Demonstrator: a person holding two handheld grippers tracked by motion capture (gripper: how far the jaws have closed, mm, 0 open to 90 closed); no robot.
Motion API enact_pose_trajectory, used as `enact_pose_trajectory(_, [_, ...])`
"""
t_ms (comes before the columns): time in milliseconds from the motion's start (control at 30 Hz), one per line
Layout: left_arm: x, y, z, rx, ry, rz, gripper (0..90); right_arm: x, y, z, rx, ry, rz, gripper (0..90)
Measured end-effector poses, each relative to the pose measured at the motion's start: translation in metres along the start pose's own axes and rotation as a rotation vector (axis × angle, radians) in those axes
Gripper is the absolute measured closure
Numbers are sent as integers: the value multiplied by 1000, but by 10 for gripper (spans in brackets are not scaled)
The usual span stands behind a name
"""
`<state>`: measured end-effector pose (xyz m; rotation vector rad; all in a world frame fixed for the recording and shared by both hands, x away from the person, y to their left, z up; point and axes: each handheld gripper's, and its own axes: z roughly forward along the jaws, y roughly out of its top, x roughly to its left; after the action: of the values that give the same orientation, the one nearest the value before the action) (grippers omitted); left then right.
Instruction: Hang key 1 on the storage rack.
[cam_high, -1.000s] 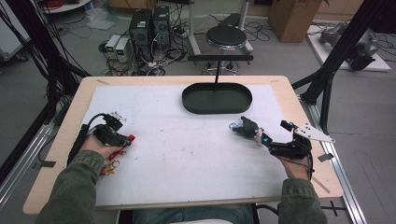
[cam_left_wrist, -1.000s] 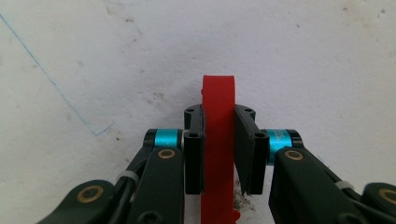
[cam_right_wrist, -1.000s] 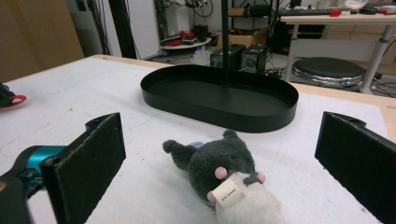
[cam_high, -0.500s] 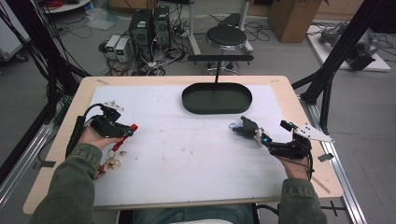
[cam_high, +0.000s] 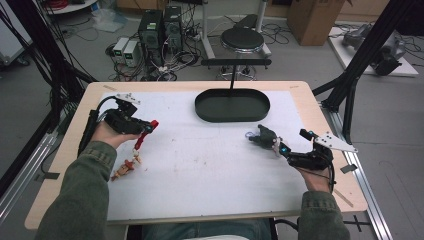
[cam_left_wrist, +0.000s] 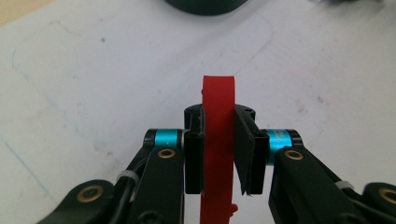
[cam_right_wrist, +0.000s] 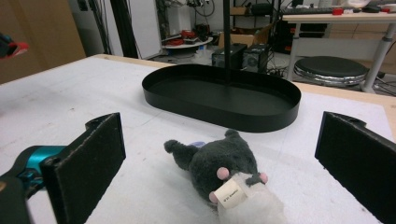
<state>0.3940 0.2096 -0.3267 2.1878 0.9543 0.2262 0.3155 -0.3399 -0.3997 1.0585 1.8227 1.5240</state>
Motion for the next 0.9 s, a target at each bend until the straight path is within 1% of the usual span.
enact_pose_trajectory(267, [-6, 27, -1, -23, -2, 39, 749, -1, 0, 2, -2, 3, -2, 5])
enact_pose_trajectory(333, [-9, 33, -1, -28, 1, 44, 749, -1, 0, 2, -2, 8, 0, 5])
enact_pose_trajectory(500, [-14, 53, -1, -35, 2, 68, 749, -2, 0, 3, -5, 13, 1, 5])
enact_pose_trajectory(567, [-16, 61, 0, -46, -5, 73, 749, -2, 0, 3, -2, 13, 3, 5])
enact_pose_trajectory(733, [-21, 78, 5, -49, -12, 85, 749, -2, -1, 4, 8, 21, -9, 5])
enact_pose_trajectory(900, [-23, 96, 13, -53, -21, 101, 749, -3, -1, 5, 13, 23, -8, 4])
